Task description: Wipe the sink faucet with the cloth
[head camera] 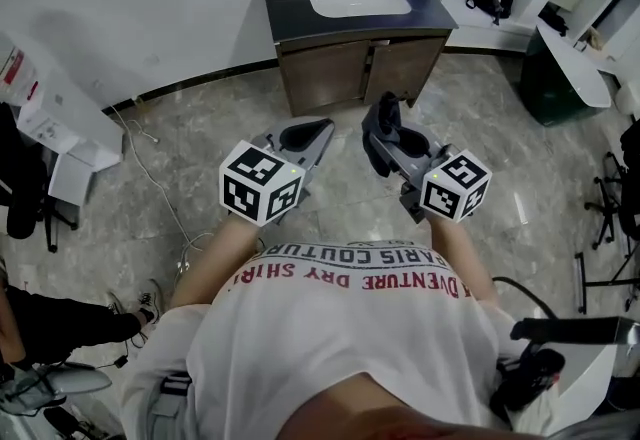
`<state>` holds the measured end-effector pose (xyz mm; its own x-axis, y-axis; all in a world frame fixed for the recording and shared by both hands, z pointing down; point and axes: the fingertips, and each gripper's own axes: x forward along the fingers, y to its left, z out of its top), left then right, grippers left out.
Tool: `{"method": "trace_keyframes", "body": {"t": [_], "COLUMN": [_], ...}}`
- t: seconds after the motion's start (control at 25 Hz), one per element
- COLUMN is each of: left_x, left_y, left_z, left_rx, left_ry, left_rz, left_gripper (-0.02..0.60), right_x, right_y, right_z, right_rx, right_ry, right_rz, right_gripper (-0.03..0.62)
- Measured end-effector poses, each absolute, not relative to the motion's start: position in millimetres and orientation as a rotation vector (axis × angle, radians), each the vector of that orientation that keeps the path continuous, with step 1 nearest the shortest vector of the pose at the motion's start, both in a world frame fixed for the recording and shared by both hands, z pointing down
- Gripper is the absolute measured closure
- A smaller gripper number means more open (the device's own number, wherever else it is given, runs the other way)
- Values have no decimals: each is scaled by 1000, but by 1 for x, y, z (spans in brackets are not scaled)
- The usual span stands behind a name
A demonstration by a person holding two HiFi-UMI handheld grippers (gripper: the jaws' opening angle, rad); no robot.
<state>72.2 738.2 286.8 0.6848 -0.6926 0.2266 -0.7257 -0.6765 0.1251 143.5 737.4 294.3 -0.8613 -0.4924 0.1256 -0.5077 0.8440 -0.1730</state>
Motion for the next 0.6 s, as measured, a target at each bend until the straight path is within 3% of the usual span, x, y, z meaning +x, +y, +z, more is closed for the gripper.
{"method": "trace_keyframes", "body": {"t": [0.6], "left_x": [166], "left_y": [871], "left_z": [290], "left_rx": [2708], "left_ry": [-1133], "left_rz": [218], "left_gripper": [580], "right_x": [236], "right_y": [870], "right_z": [300], "right_rx": [828], "right_ry": [-2960], "right_rz": [323], "right_gripper": [523]}}
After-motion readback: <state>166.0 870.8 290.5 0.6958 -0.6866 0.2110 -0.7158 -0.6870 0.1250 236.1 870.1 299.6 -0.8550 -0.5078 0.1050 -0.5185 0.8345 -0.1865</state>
